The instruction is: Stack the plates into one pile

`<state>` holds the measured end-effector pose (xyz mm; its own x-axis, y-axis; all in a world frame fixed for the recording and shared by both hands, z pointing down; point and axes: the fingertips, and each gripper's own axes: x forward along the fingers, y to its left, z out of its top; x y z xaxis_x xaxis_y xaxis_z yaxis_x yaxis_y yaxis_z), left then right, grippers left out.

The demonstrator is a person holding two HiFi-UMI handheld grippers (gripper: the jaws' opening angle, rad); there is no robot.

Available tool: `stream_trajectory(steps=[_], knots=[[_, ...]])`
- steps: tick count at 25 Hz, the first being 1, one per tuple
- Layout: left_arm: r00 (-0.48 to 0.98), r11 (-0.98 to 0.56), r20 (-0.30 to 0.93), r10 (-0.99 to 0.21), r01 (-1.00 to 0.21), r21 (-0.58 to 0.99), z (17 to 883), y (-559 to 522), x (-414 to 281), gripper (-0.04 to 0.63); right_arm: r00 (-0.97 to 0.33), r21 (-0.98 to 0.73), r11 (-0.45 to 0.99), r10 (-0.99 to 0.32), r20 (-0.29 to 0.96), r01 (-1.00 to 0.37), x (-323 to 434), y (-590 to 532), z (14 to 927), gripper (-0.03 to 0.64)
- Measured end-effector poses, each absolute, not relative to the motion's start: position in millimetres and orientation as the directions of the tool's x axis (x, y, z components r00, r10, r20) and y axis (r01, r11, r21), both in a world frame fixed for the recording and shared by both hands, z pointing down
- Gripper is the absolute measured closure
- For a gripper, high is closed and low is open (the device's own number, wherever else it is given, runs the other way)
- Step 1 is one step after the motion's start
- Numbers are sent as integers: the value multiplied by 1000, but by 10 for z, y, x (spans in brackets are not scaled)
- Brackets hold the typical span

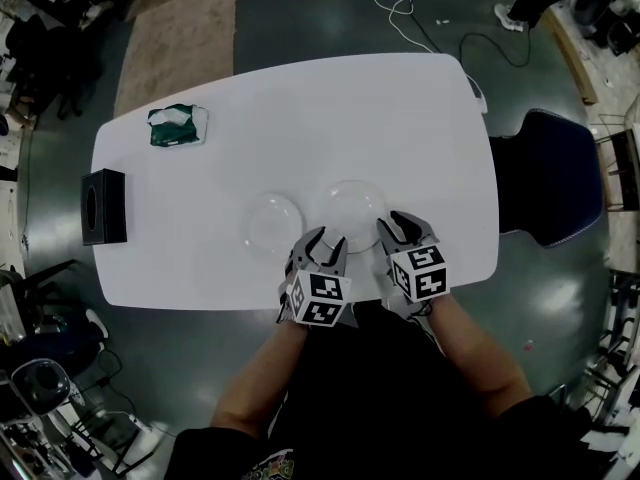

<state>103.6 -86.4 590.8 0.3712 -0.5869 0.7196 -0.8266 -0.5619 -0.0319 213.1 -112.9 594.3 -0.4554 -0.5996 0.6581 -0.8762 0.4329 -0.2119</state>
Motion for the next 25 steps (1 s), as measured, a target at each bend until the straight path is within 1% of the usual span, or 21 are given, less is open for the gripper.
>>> stream_trajectory(steps=[5,13,25], knots=[[338,-539,746,-574,-842,-34,6035,-828,1076,408,-480,-243,441,-579,659,-864,2208,-1150,6010,482],[329,-512,744,-582,-859,-20,6036,-823,1072,417,-526,-308,443,-547,652,-842,2166,-1176,6041,477],[333,-495,735,-590,-869,-3,6083,-805,1034,417,-564,-409,391,-520,641,-825,2075,-1222,6068,469]])
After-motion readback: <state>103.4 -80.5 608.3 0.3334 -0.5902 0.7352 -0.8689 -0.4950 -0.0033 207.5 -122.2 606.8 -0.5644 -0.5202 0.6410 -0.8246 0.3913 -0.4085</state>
